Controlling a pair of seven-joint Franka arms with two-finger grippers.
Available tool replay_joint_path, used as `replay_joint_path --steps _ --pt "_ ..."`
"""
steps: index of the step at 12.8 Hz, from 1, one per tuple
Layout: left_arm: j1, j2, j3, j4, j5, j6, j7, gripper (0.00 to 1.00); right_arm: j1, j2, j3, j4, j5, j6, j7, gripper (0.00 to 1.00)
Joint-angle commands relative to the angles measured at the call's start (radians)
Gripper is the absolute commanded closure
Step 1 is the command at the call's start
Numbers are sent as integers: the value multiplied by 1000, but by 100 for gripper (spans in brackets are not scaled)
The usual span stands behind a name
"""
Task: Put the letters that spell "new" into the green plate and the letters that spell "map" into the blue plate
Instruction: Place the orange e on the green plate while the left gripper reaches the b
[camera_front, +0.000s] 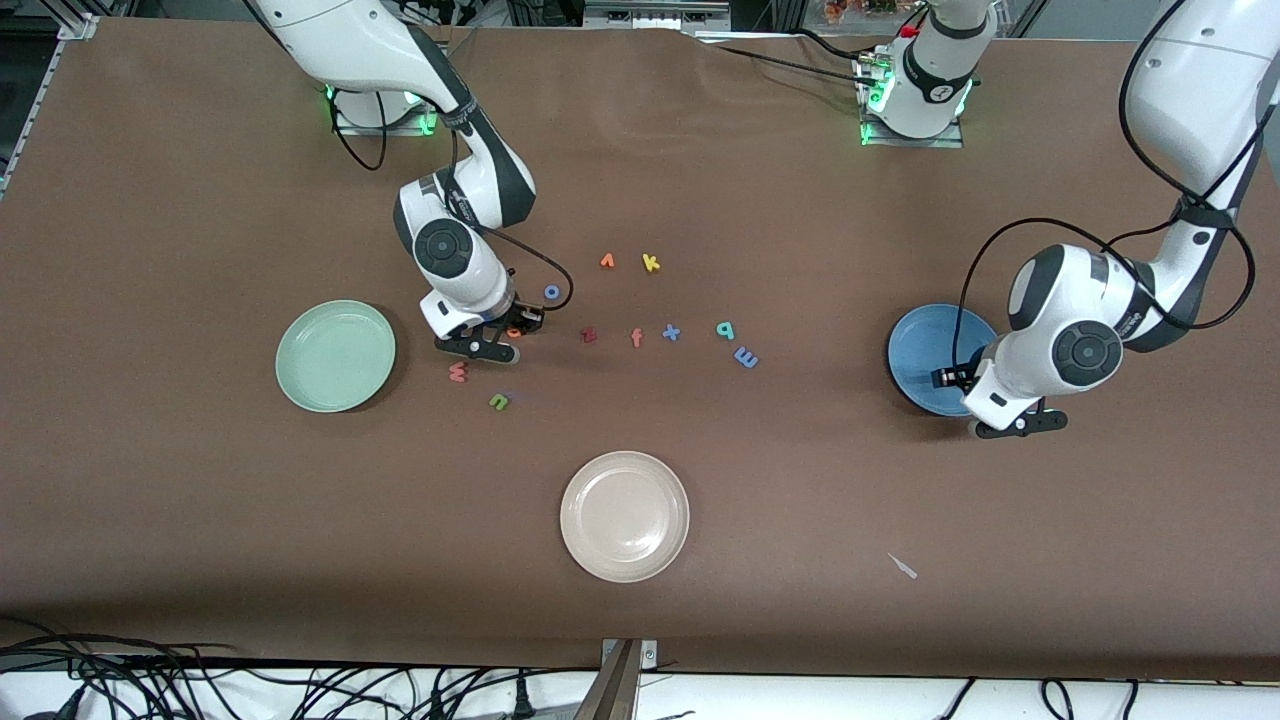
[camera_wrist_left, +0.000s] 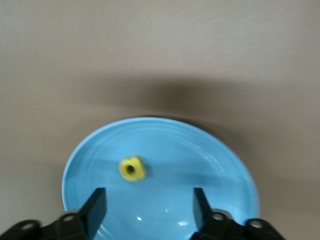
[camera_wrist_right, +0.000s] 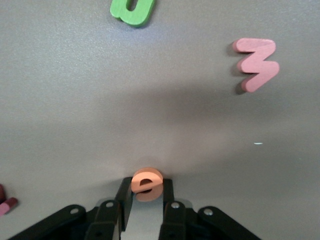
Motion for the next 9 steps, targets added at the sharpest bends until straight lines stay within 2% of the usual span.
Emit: replay_joint_path --steps 1,3,5,7,9 --pt "-2 -78 -112 -15 -53 -58 -145 0 -11 1 -2 49 18 -72 -24 83" --pt "-8 -74 -205 -15 -82 -54 -365 0 -15 -18 -46 113 16 -206 -38 83" --pt "-75 -45 -272 -10 -82 -26 -531 0 -15 -47 -116 129 16 -276 -141 83" --pt "-213 16 -260 34 -73 55 -692 0 -15 -68 -198 129 16 -331 -296 83" --pt "-293 87 -252 68 -61 102 -774 5 -15 -82 -245 123 16 -342 -363 83"
